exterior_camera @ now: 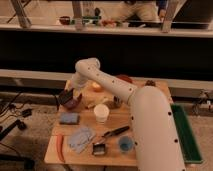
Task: Wipe purple bowl with eraser
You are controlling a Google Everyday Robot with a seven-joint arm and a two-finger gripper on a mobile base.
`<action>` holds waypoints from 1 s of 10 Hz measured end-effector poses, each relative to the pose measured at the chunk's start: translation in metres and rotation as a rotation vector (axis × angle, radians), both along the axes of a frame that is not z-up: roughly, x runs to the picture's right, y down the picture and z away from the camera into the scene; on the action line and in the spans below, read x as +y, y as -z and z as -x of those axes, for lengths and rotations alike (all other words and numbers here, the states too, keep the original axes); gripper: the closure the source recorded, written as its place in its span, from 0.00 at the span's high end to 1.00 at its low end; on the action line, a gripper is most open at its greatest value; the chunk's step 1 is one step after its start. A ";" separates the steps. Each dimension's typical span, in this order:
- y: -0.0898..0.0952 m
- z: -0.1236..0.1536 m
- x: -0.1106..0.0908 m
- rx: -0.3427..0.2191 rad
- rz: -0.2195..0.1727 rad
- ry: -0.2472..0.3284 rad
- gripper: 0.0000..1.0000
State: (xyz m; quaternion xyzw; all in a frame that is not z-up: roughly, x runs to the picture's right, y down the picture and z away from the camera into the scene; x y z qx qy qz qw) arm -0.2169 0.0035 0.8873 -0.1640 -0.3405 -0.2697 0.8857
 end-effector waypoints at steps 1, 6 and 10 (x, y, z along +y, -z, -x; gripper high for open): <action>0.000 0.004 -0.002 -0.005 -0.003 0.003 0.00; 0.000 0.009 -0.003 -0.011 -0.006 0.009 0.14; 0.000 0.011 -0.003 -0.012 -0.006 0.010 0.55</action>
